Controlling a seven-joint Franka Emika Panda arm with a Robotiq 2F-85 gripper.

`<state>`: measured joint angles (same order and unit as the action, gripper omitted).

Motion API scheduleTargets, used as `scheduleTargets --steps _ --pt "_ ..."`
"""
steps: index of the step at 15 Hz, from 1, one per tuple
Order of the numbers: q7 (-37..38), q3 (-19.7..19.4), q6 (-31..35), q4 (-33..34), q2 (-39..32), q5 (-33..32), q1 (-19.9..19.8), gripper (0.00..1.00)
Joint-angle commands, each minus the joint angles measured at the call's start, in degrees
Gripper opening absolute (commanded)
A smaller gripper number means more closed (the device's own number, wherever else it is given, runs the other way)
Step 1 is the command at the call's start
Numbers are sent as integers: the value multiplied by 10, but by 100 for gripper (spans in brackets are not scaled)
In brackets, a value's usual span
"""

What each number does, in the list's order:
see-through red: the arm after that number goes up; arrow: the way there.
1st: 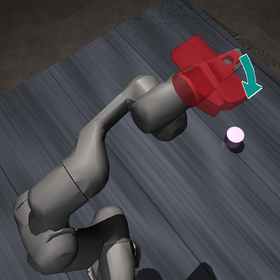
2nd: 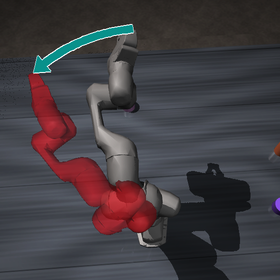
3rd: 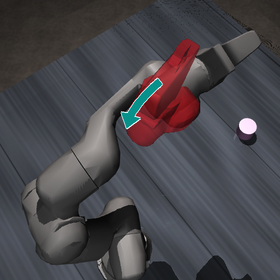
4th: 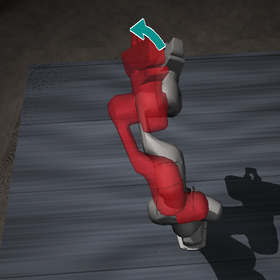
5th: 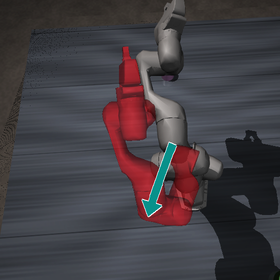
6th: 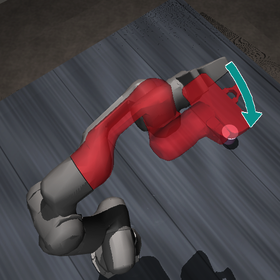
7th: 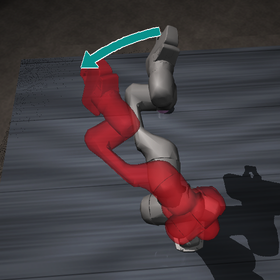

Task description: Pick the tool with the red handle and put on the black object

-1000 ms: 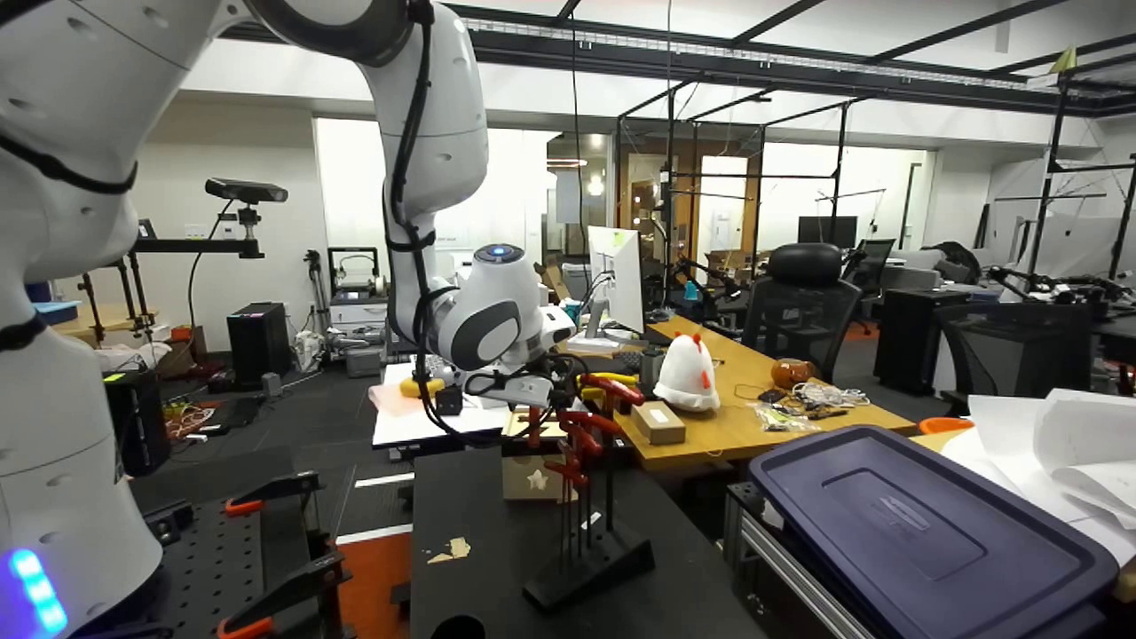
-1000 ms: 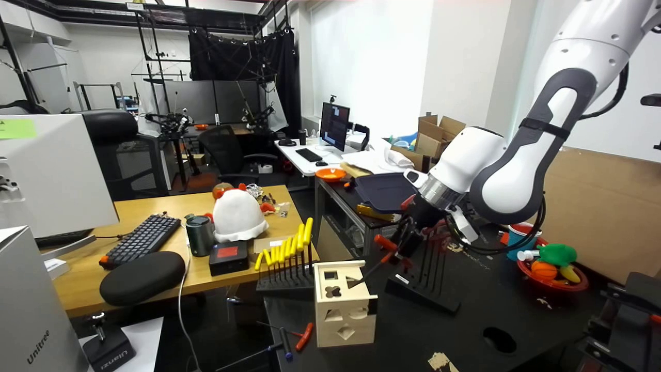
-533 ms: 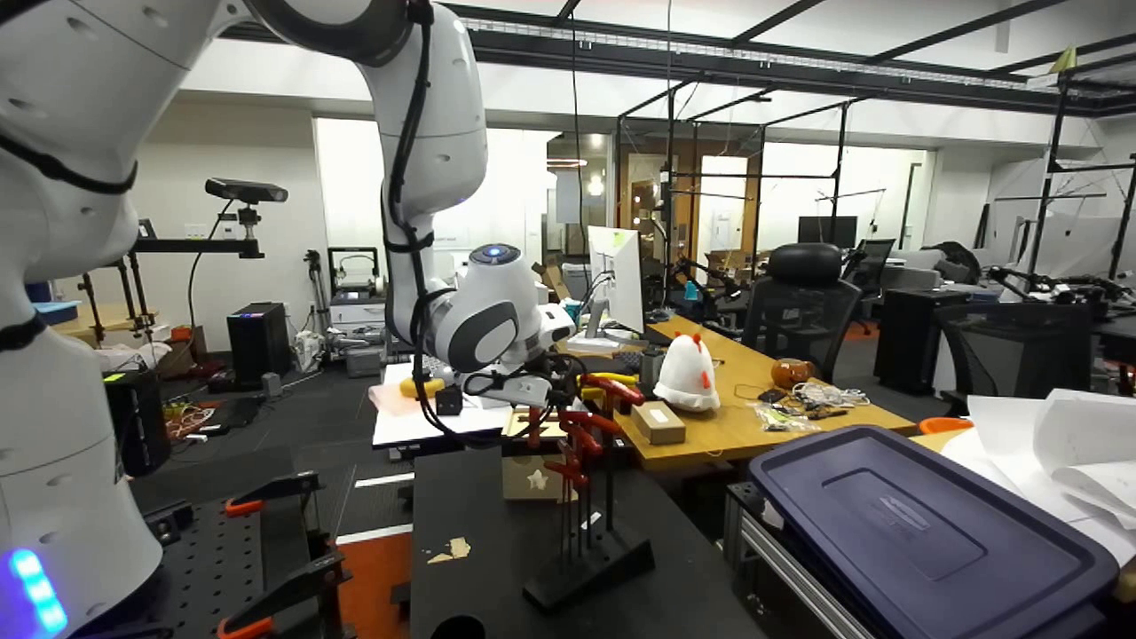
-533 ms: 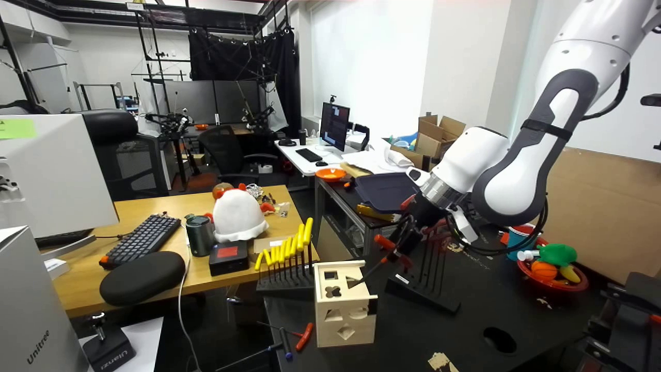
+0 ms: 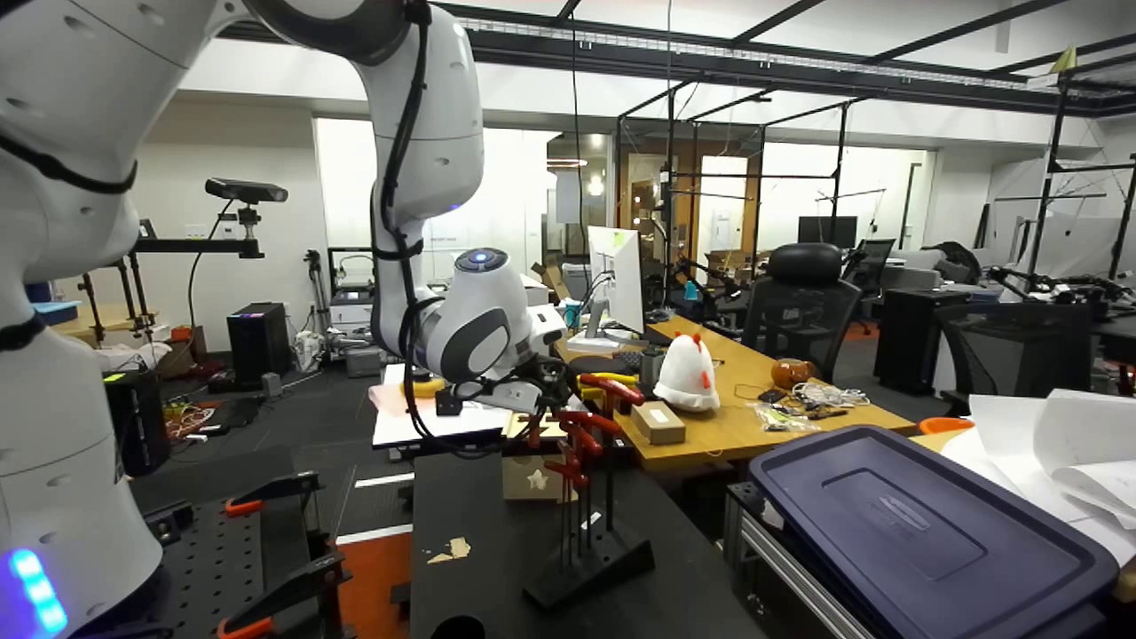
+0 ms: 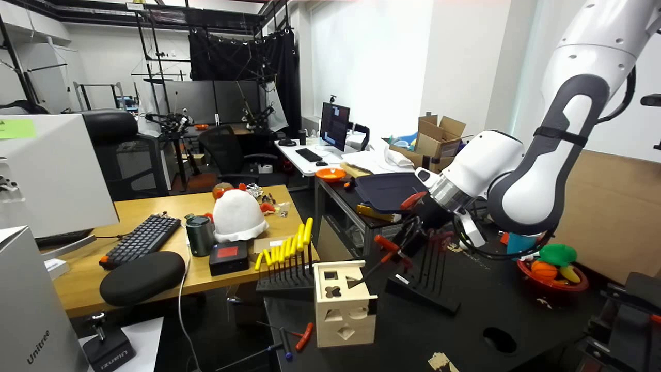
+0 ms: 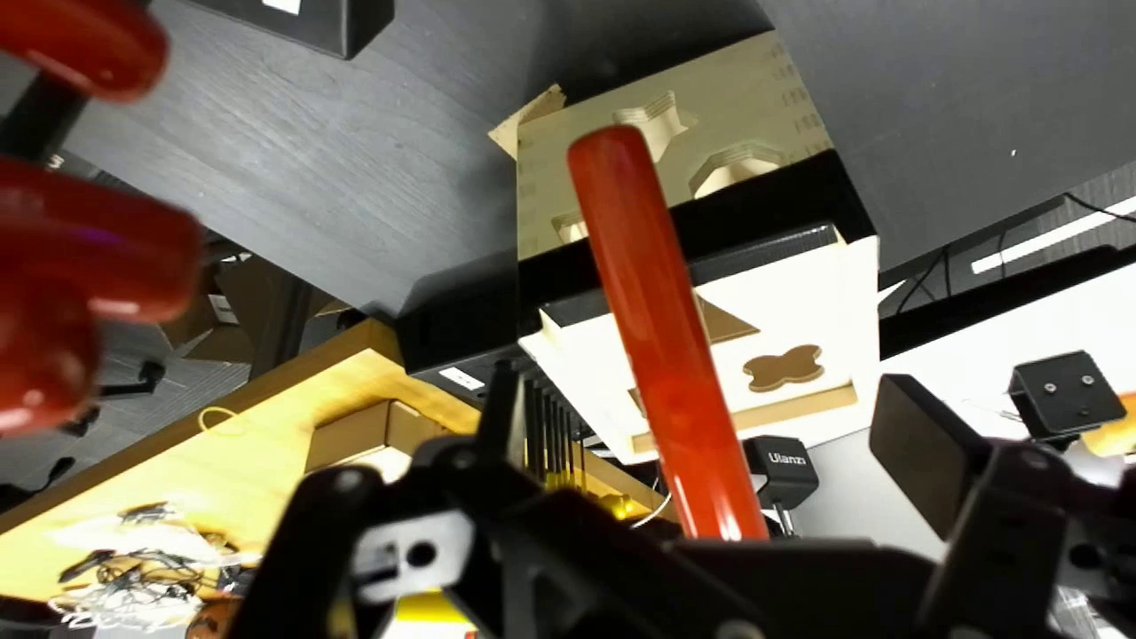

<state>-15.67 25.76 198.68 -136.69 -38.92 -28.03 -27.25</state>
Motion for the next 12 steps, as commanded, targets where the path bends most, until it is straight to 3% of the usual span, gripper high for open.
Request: scheduleTargets --steps 1,12 --pt "15 6 0 9 10 -39 -14 100" --pt "21 0 -2 17 6 -75 -15 100"
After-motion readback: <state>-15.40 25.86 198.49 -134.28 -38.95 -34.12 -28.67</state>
